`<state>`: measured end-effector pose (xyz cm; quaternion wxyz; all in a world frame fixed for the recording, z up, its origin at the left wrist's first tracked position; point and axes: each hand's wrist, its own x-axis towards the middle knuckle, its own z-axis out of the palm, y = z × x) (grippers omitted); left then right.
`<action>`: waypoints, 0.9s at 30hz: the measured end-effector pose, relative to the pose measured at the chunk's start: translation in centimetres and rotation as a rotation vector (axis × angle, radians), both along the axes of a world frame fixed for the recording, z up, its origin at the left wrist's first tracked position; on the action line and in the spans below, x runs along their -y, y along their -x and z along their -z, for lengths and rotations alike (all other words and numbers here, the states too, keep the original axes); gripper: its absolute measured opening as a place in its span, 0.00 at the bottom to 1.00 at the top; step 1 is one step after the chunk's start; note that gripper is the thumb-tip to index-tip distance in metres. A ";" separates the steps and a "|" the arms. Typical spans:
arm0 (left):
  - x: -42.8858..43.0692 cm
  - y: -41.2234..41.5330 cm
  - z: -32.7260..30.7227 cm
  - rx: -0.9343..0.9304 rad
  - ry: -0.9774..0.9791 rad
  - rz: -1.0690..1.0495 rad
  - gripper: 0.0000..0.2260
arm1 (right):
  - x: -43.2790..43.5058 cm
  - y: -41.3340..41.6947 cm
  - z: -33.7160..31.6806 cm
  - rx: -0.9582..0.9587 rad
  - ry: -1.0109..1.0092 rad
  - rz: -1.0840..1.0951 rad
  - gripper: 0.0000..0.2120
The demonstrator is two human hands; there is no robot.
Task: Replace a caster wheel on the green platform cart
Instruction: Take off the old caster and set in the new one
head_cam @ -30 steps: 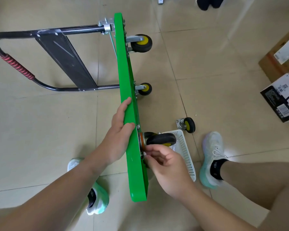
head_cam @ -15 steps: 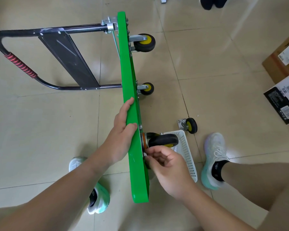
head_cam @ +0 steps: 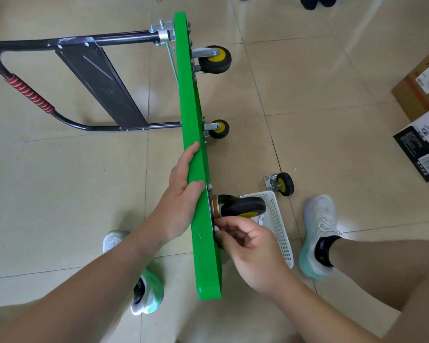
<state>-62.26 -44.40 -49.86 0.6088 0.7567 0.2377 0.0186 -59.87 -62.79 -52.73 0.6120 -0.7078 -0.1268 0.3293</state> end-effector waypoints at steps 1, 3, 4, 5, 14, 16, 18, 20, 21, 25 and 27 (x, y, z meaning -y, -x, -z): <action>0.0 0.0 0.0 -0.001 -0.002 0.001 0.31 | 0.1 0.0 0.0 0.007 0.006 -0.006 0.10; 0.1 -0.1 -0.1 -0.005 -0.005 0.002 0.31 | 0.1 -0.1 0.1 0.033 0.027 -0.024 0.08; 0.1 -0.1 -0.2 -0.007 -0.004 0.001 0.31 | 0.1 -0.1 0.0 0.048 0.042 -0.035 0.07; 0.1 -0.1 -0.2 -0.009 -0.004 0.001 0.31 | 0.2 -0.2 0.0 0.066 0.059 -0.043 0.07; 0.0 0.0 0.0 -0.004 -0.001 -0.004 0.32 | -0.2 -0.1 -0.5 0.232 0.172 0.000 0.25; 0.1 0.0 -0.1 -0.004 -0.003 0.000 0.32 | -0.1 0.0 -0.4 0.156 0.160 0.011 0.19; 0.1 0.0 -0.1 -0.006 -0.007 0.002 0.33 | -0.1 0.1 -0.2 0.031 0.099 0.048 0.07; 0.1 0.0 -0.2 -0.009 -0.006 -0.001 0.33 | -0.2 0.3 -0.2 -0.082 0.012 0.087 0.08; 0.1 0.0 -0.3 -0.009 -0.006 -0.003 0.33 | -0.2 0.4 -0.2 -0.107 -0.012 0.088 0.12; 0.2 0.0 -0.3 -0.014 -0.011 -0.006 0.32 | -0.3 0.3 -0.4 -0.053 0.009 0.052 0.09; 0.2 0.0 -0.3 -0.013 -0.010 -0.002 0.32 | -0.2 0.1 -0.4 -0.027 0.039 0.037 0.04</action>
